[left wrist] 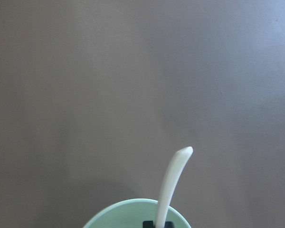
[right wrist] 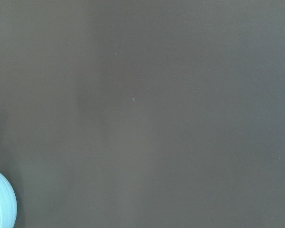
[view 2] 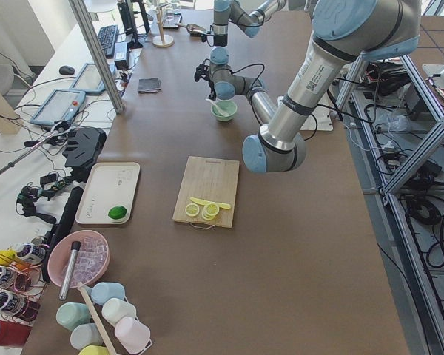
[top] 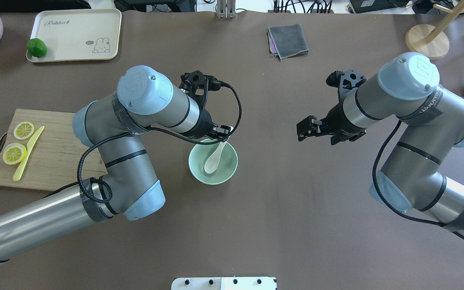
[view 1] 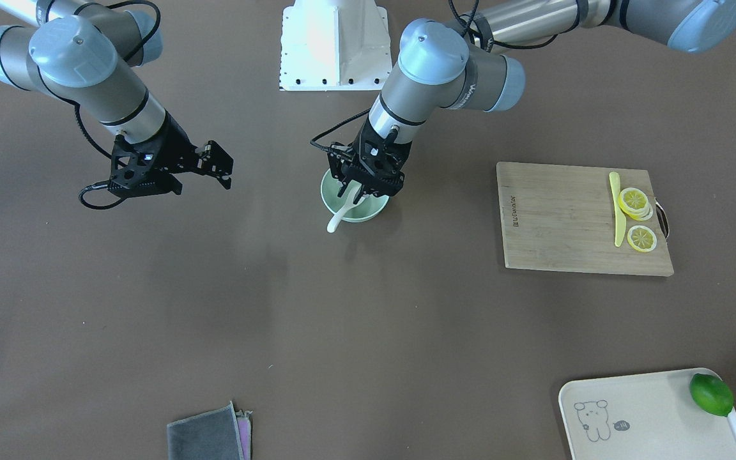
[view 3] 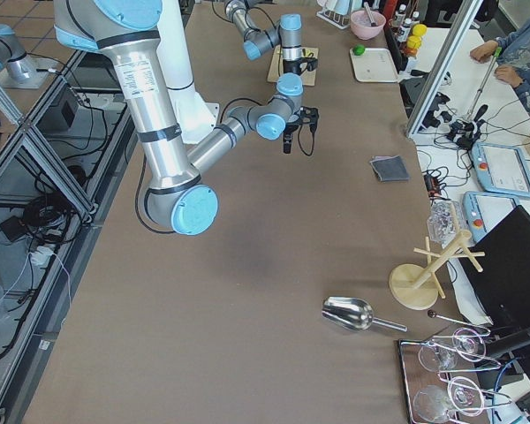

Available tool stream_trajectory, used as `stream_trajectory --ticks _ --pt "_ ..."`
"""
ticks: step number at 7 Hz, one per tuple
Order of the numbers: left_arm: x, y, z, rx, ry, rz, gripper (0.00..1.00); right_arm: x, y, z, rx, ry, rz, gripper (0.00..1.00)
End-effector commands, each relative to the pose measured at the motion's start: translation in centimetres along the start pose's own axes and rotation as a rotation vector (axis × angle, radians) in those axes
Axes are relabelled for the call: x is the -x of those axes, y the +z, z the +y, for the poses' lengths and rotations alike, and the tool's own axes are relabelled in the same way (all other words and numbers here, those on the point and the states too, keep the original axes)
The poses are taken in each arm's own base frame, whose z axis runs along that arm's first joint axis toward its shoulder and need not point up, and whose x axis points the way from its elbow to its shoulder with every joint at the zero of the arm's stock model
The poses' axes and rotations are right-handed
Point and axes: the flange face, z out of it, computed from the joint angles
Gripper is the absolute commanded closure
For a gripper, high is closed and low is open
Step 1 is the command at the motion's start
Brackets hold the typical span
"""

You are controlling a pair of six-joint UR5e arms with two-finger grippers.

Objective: Place spoon in bowl

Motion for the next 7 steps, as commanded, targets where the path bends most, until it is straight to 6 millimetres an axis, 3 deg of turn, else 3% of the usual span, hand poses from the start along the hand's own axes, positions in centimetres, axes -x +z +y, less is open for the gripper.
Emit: stream_trajectory --ticks 1,2,4,5,6,7 --pt "3.2 -3.0 -2.8 -0.055 -0.073 -0.028 0.03 -1.6 -1.1 -1.2 -0.014 0.010 0.006 0.00" --pt "11.4 -4.7 -4.1 -0.024 -0.078 -0.080 0.03 -4.3 -1.9 -2.4 -0.021 -0.010 0.022 0.00" --pt "29.6 -12.5 -5.8 0.021 0.121 -0.172 0.03 -13.2 -4.9 -5.2 -0.035 -0.088 0.076 0.00" --pt "37.5 -16.1 -5.7 0.070 0.199 -0.248 0.03 -17.8 -6.0 -6.4 -0.037 -0.103 0.103 0.00" --pt "43.0 -19.1 -5.0 0.154 0.262 -0.316 0.03 -22.7 -7.6 -7.1 -0.051 -0.113 0.138 0.00" --pt "48.0 -23.8 -4.5 0.190 0.243 -0.355 0.03 -27.7 -9.2 -7.3 -0.052 -0.172 0.168 0.00"
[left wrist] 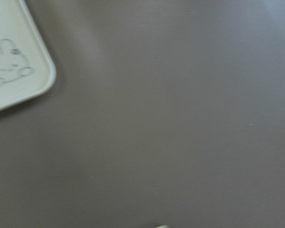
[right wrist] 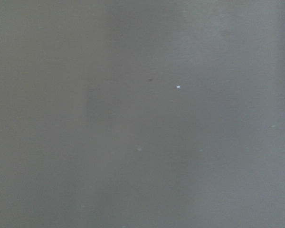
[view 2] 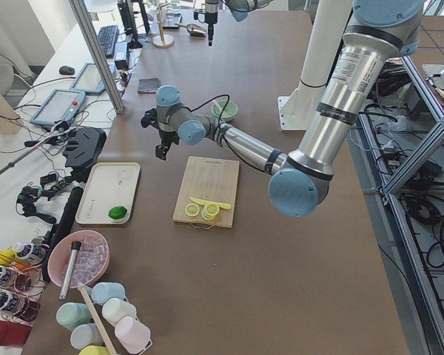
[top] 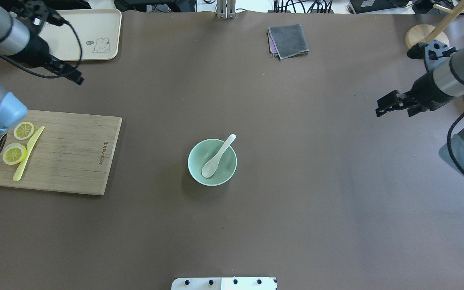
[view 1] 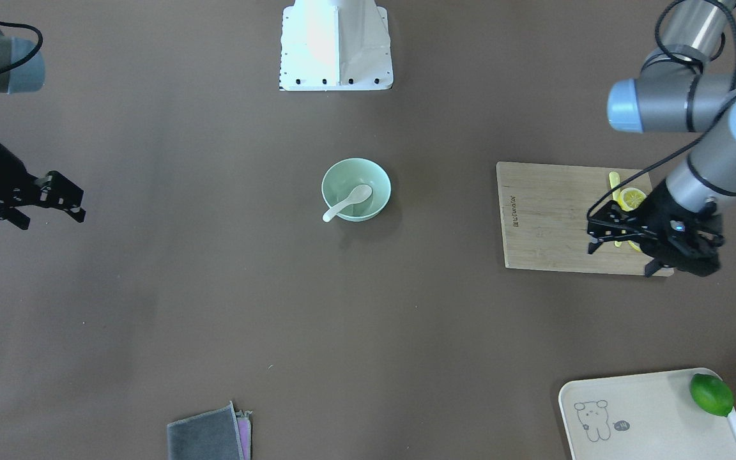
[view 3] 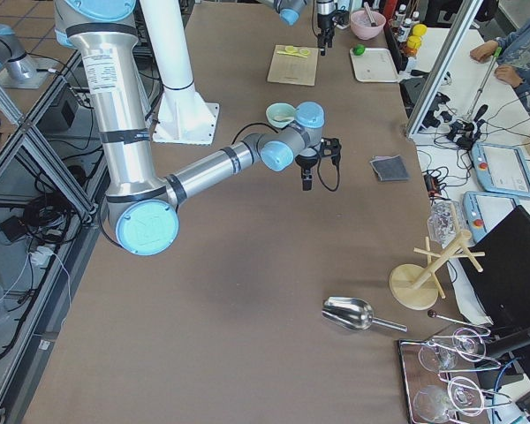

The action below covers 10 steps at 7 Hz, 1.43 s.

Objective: Place spoon in bowl

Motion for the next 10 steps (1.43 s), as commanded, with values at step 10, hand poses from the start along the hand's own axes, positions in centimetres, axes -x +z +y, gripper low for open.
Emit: stream_trajectory --ticks 10 --pt "20.1 -9.1 21.9 0.078 -0.259 -0.211 0.02 -25.2 -7.4 7.7 -0.039 -0.113 0.028 0.00"
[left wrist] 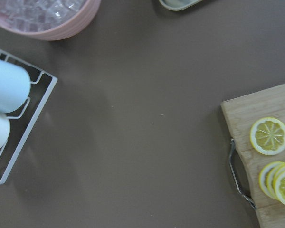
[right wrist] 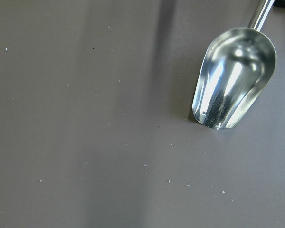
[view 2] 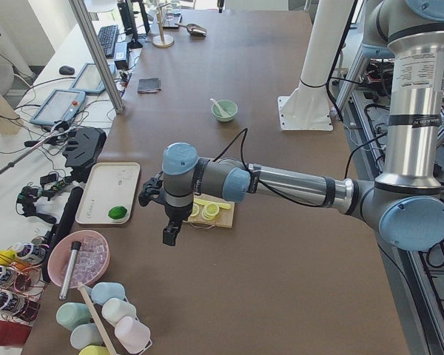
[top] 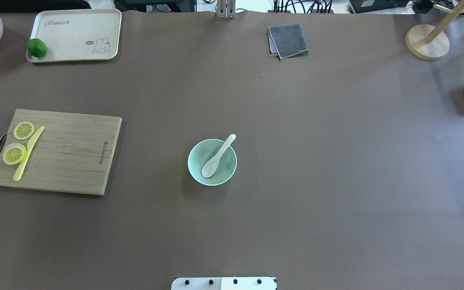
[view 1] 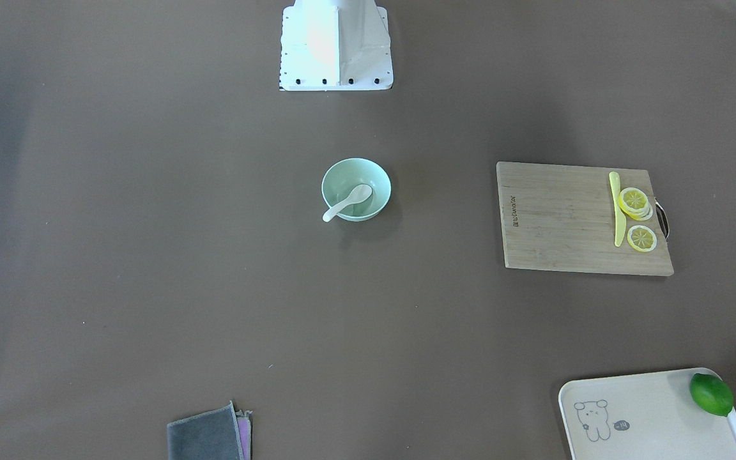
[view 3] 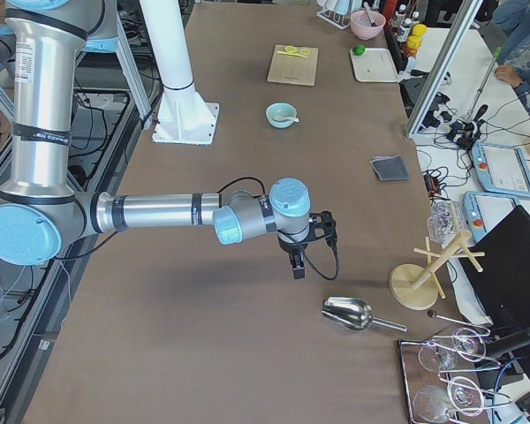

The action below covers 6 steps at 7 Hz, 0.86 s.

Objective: Place spoon in bowl

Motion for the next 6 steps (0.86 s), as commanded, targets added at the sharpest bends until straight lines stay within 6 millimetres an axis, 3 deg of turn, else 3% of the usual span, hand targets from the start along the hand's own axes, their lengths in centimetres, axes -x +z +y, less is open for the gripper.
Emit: stream_trajectory --ticks 1,6 --pt "0.4 0.2 0.2 0.006 -0.027 -0.027 0.02 -1.1 0.5 0.5 0.006 -0.001 -0.007 0.00" --pt "-1.0 -0.5 -0.5 -0.015 -0.007 0.063 0.02 -1.1 0.5 0.5 0.004 -0.003 -0.001 0.00"
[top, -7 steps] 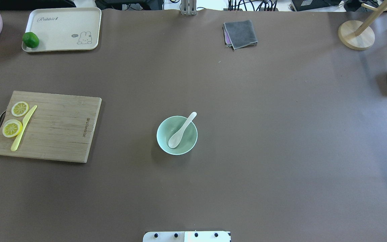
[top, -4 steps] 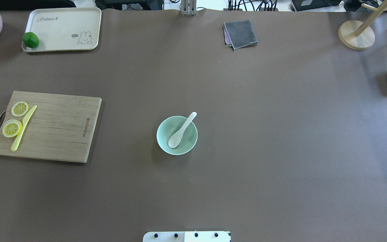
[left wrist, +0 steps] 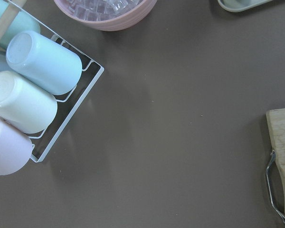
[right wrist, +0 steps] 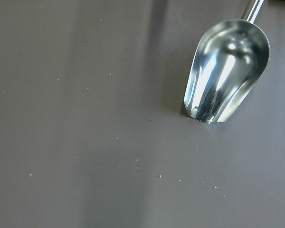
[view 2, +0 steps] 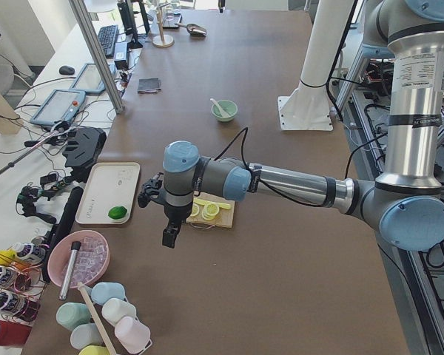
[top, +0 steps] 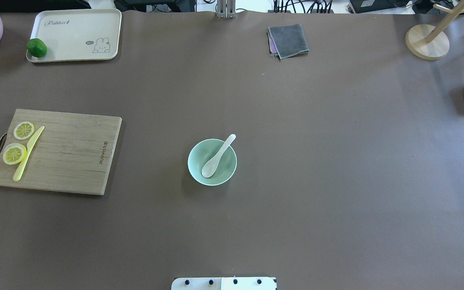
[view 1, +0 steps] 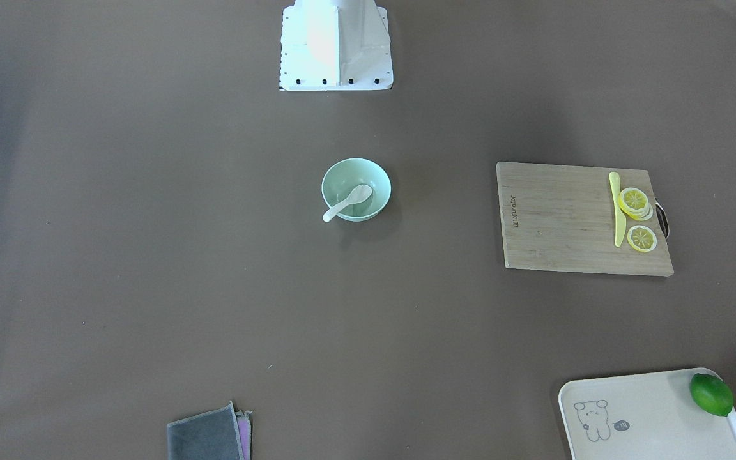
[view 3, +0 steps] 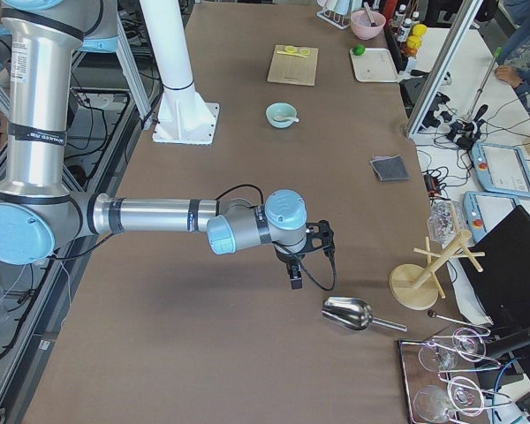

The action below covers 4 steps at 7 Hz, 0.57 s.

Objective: Place spoon in bowl

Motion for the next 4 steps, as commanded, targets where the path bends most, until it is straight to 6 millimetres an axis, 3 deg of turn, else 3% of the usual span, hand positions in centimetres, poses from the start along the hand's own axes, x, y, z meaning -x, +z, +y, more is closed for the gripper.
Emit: stream_trajectory --ticks 1,2,4 --pt "-0.5 0.0 -0.3 -0.002 0.007 0.041 0.02 0.1 -0.1 -0.2 -0.002 -0.003 0.000 0.00" --pt "-1.2 -0.9 -0.4 -0.020 0.019 0.049 0.02 -0.1 0.1 0.0 0.003 0.004 0.000 0.00" --pt "-1.9 -0.9 -0.1 -0.019 0.017 0.127 0.02 0.0 0.0 -0.1 -0.001 -0.003 0.003 0.00"
